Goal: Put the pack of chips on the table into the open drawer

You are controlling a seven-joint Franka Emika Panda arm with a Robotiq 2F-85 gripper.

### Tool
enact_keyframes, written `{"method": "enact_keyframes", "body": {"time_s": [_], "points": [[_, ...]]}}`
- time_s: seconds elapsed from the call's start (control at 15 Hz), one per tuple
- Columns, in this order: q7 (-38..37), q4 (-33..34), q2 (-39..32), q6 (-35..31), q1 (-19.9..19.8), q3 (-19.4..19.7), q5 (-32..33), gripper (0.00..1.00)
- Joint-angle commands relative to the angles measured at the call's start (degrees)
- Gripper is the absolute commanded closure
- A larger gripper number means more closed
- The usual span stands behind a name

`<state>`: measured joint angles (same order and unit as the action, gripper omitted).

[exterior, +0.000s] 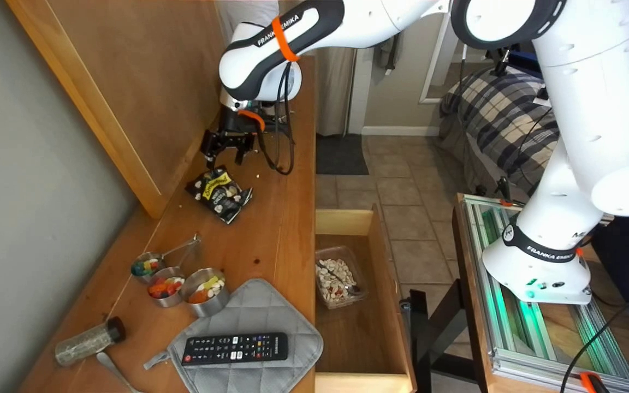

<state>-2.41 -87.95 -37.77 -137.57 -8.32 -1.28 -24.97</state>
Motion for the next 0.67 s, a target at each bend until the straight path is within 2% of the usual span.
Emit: {"method": "enact_keyframes", "body": {"time_s": [0.0, 0.07, 0.2, 0.6], "points": [[-2.2, 8.5, -6.9, 0.3, -1.3, -1.7, -1.4, 0.0], [-2.6, 9.9, -8.1, 0.5, -1.4, -1.9, -1.3, 0.02], [-2.6, 12.4, -9.8, 1.5, -2.0, -2.6, -1.2, 0.21], [-2.2, 15.7, -11.7, 2.5, -3.6, -4.2, -1.4, 0.64]]}}
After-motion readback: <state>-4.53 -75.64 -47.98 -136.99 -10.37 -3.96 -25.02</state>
